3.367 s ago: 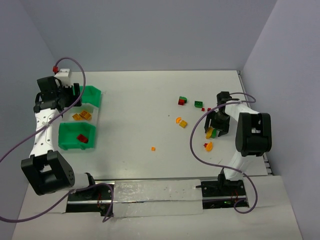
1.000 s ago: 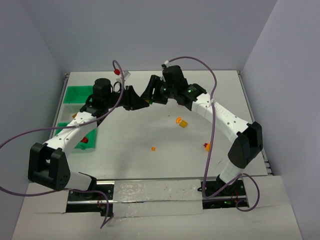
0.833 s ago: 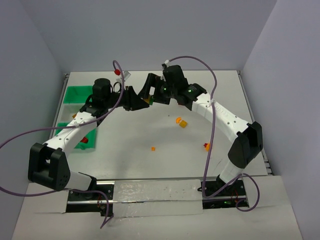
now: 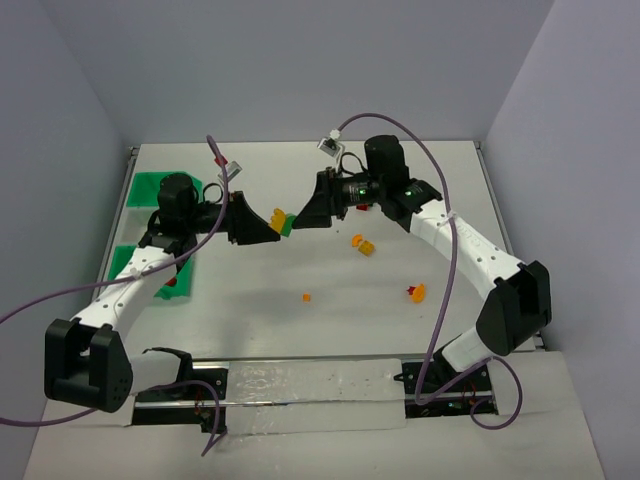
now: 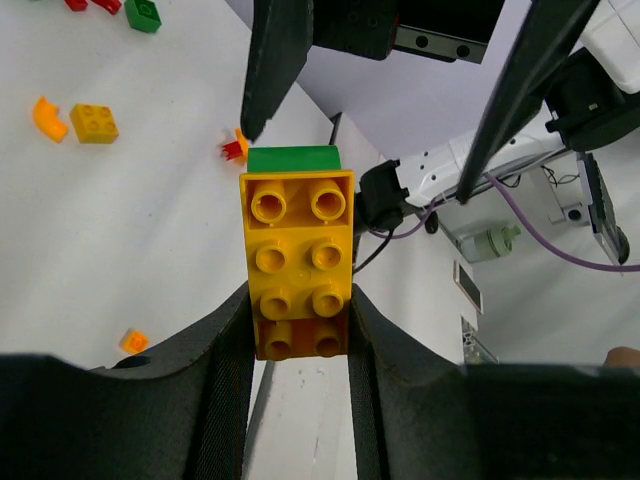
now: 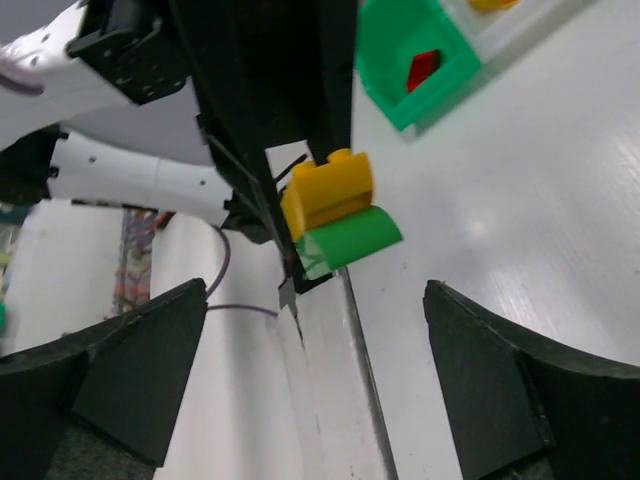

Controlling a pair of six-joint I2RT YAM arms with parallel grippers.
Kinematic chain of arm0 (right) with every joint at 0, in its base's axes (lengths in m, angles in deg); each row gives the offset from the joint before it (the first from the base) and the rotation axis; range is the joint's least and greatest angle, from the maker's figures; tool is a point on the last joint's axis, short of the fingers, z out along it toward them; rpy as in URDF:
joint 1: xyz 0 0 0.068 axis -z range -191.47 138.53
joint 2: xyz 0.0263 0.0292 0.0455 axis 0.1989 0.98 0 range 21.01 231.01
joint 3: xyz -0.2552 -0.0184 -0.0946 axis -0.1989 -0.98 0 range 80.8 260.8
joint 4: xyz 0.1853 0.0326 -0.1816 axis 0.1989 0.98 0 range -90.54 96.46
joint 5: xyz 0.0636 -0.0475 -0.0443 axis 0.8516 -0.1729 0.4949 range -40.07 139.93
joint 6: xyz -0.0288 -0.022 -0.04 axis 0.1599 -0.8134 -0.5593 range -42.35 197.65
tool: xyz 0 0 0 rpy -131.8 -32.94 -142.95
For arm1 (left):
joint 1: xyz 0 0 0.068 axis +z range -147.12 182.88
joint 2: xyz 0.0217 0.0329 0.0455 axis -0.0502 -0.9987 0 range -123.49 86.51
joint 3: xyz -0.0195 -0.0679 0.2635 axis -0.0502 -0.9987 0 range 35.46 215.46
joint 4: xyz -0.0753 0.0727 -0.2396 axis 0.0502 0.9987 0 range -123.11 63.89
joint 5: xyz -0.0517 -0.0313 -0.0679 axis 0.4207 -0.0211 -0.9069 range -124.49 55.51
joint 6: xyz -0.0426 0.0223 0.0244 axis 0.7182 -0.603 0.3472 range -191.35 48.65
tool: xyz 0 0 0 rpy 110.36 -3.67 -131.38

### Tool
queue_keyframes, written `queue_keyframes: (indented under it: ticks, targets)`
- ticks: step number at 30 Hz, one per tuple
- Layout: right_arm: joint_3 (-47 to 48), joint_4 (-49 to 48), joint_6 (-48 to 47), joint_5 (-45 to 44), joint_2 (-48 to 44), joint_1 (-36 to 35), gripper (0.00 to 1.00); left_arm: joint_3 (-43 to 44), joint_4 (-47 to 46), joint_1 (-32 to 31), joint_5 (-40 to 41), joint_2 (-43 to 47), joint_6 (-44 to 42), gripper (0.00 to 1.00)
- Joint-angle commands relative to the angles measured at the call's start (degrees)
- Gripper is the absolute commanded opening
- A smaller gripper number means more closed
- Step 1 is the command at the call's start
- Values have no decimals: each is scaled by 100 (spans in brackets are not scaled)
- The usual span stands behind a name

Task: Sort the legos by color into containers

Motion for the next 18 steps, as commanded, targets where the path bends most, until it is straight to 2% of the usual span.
queue_keyframes:
  ticks: [1, 3, 13, 18]
  targets:
    - [-48, -818, 100, 769, -58, -209, 90, -99, -728, 14, -370, 196, 345, 0]
    - [-60, -967, 204, 904, 15, -301, 86, -113, -783, 14, -424, 207, 381, 0]
    - [-64, -1067, 217, 946, 257, -440, 80, -283, -1285, -38, -669, 273, 745, 0]
    - [13, -1054, 218, 918, 353, -449, 72, -297, -1273, -73, -687, 295, 746, 0]
